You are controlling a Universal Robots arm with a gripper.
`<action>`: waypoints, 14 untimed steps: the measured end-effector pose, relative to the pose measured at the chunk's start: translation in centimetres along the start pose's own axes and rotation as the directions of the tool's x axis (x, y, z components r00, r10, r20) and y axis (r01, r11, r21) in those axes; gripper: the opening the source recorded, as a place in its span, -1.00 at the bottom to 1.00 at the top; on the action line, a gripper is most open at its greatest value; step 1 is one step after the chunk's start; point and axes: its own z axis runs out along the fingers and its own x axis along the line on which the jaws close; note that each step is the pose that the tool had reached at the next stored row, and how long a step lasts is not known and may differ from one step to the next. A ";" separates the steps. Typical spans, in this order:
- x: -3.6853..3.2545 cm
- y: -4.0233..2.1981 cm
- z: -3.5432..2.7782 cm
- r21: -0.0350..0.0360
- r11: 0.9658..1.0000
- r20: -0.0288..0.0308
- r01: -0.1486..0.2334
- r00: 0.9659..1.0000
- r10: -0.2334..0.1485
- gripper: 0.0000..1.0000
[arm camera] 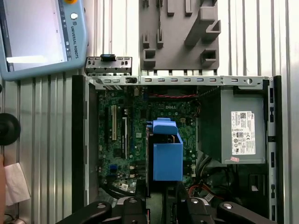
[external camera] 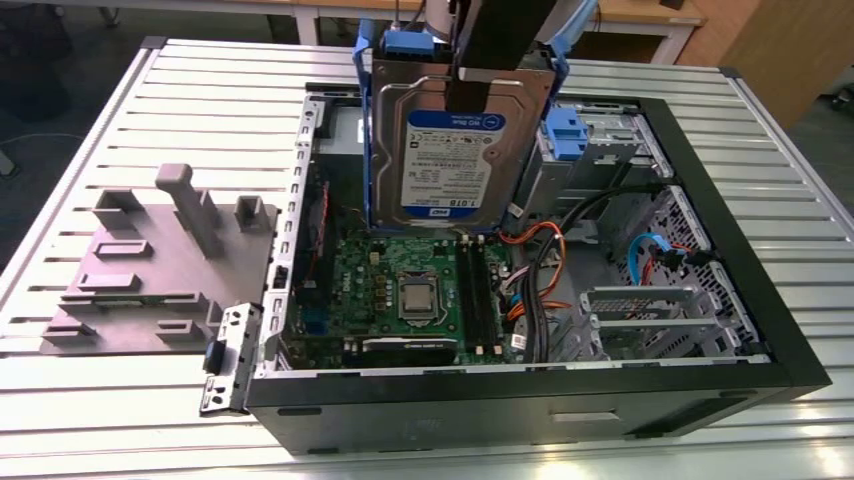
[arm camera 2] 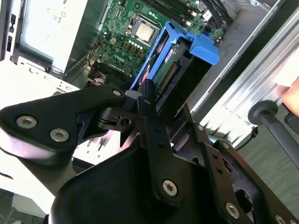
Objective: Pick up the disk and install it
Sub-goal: 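Pick up the disk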
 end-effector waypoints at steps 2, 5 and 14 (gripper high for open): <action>0.15 -0.01 0.00 0.000 1.000 0.000 0.000 1.000 0.000 -0.31; 0.41 -0.02 -0.01 0.000 1.000 0.000 0.000 1.000 0.000 -0.31; 1.27 -0.03 -0.01 0.000 1.000 0.000 0.000 1.000 0.000 -0.31</action>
